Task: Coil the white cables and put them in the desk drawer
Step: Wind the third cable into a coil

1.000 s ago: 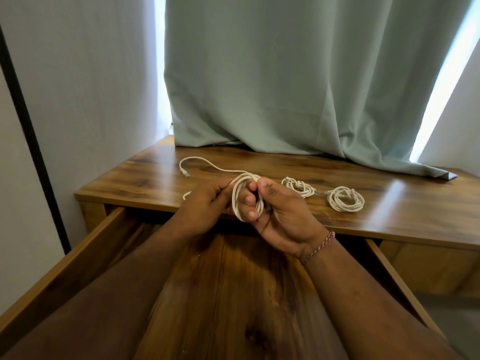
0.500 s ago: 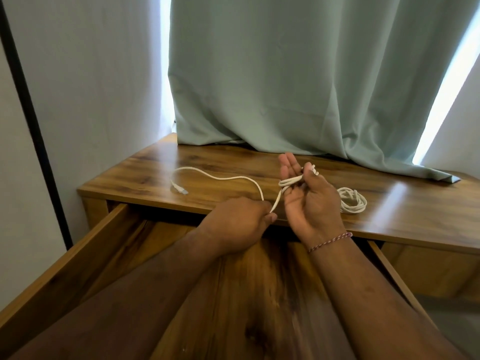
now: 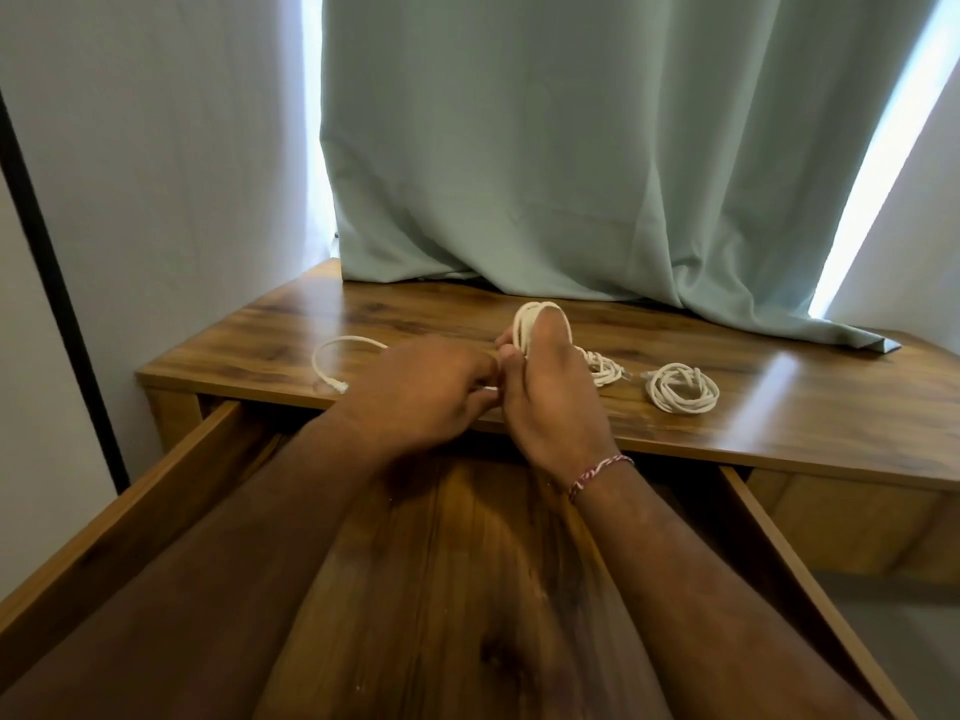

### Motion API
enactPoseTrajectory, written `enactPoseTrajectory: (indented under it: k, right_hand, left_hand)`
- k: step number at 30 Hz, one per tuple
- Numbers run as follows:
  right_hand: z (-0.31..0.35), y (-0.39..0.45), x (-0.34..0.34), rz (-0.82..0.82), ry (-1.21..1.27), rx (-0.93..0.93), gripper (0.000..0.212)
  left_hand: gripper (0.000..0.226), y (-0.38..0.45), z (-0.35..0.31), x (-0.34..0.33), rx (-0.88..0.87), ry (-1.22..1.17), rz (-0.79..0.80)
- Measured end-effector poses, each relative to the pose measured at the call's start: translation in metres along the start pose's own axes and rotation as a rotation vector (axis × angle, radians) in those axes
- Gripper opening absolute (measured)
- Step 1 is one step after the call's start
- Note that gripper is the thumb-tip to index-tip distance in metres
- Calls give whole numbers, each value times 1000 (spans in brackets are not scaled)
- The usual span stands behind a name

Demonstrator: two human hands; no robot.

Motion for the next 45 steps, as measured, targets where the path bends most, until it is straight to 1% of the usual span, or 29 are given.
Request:
enactPoseTrajectory:
  k: [2,4,6,8,9,10,11,13,14,17,21,24,26,28,29,31,33,34,35,37,39,42,45]
  right_hand:
    - [5,-2,-2,56,-72,71,11]
    - [4,-2,-1,105,-112,56,15]
    - [0,-1,0,179,-142,28,18]
    - [0,-1,0,253,-170,35,26]
    - [1,-2,-1,302,-136,19,31]
    - [2,-2,-1,352,-35,-34,35]
    - [2,-2,-1,394,142,-129,38]
    - [1,-3,2,437,560,-335,37]
    - [-1,-3,4,451,710,-387,34]
    - [-4,-5,9,487,952,-448,31]
    - [2,-8,8,550,1142,-466,30]
    - [7,-11,1,551,1372,-495,25]
    - [6,-12,-4,477,1529,-529,24]
    - [6,-12,-7,347,1640,-557,24]
    - [7,-10,-8,266,1680,-557,24]
    - [7,-4,-4,47,1740,-546,24]
    - [2,2,6,-207,1774,-540,25]
    - [-3,3,10,-326,1767,-548,25]
    - [-9,3,14,-433,1740,-565,23]
    - [-19,0,19,-587,1684,-616,20]
    - [-23,-1,23,-677,1698,-647,18]
    - [-16,3,28,-753,1755,-631,17]
    - [-14,2,25,-841,1668,-631,20]
  left_hand:
    - [17,-3,9,7,4,-41,-44]
    - [15,-5,20,10,20,-103,-71]
    - [13,-6,29,10,-11,-186,-65]
    - [15,-7,34,11,-40,-238,-72]
    - [18,-9,37,12,-27,-260,-86]
    - [21,-10,41,13,-13,-280,-107]
    - [24,-11,42,13,-10,-287,-131]
    - [31,-11,41,12,-40,-274,-179]
    - [35,-10,39,10,-52,-268,-188]
    - [35,-7,35,0,-44,-279,-210]
    - [38,-10,41,-12,69,-361,-276]
    - [38,-14,35,-23,128,-479,-317]
    - [34,-13,27,-32,177,-559,-300]
    - [21,-9,18,-42,197,-638,-242]
    - [19,-7,15,-47,208,-641,-204]
    - [18,-7,10,-59,214,-548,-73]
    - [19,-9,1,-68,153,-417,99]
    - [19,-11,-5,-70,117,-378,152]
    - [19,-11,-10,-69,92,-359,178]
    - [19,-8,-18,-61,66,-313,180]
    - [23,-4,-26,-57,48,-260,164]
    - [30,-3,-35,-60,33,-230,192]
    - [29,-3,-33,-60,29,-235,176]
Point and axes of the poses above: each hand's wrist, its own y-axis towards the middle knuckle, its own x-axis out of the back of the hand, z = x × y, the point moved 3 cm from there along y, towards the middle knuckle, and after that the axes turned 14 degrees about y, right-handed, at the moved point
